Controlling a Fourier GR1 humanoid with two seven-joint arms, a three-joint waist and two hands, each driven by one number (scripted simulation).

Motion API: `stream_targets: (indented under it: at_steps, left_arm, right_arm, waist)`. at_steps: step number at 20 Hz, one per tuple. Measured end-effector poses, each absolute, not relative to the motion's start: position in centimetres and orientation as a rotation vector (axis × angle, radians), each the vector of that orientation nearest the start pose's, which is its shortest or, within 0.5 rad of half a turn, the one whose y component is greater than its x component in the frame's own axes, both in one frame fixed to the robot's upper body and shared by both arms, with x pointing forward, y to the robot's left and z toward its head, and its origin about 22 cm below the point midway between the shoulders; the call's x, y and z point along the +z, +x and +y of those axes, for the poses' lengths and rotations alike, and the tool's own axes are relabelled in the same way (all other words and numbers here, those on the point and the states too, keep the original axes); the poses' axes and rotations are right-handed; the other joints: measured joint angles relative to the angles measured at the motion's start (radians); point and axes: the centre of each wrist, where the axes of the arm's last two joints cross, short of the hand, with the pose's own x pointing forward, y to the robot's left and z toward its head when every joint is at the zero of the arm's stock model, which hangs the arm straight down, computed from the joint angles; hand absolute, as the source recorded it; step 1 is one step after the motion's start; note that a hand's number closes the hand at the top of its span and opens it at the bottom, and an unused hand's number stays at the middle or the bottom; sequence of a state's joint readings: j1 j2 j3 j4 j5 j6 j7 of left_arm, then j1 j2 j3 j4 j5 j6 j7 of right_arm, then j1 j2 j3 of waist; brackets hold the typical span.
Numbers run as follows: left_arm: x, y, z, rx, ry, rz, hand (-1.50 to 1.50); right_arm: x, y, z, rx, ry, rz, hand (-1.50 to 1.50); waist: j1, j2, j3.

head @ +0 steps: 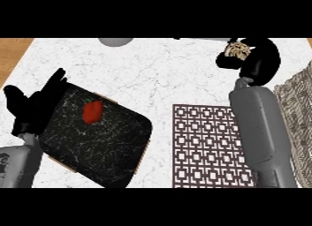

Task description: Pick the cupcake from the placemat and place it in the basket

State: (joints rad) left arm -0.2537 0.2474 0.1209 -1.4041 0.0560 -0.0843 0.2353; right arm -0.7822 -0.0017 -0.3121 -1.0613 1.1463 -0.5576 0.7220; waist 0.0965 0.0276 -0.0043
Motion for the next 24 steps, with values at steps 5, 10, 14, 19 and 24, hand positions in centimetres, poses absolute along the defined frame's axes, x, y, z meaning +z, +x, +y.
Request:
stream_targets:
  at_steps: [5,10,14,19,24]
  left_arm:
    - [5.1,30.8,29.0,-0.156,0.126,-1.421,0.0]
    - [5.3,31.1,29.2,-0.147,0.133,-1.42,0.0]
    - [5.0,31.1,29.1,-0.138,0.14,-1.416,0.0]
    - [4.9,31.1,29.6,-0.131,0.145,-1.417,0.0]
    - [4.9,30.9,30.0,-0.124,0.147,-1.416,0.0]
  right_arm:
    - [14.6,43.0,-16.5,-0.239,-1.348,-1.201,1.5]
    - [18.6,44.9,-15.6,-0.258,-1.51,-1.15,1.5]
    - [21.5,46.0,-15.9,-0.277,-1.611,-1.113,1.5]
    - [24.1,46.8,-17.8,-0.316,-1.721,-1.068,1.5]
    - [25.7,47.2,-20.1,-0.35,-1.813,-0.981,1.5]
  waist:
    - [0.003,0.0,-0.002]
    - [-0.006,-0.001,-0.001]
    - [-0.013,-0.001,0.0]
    - [-0.02,-0.001,0.001]
    - [-0.029,-0.004,0.002]
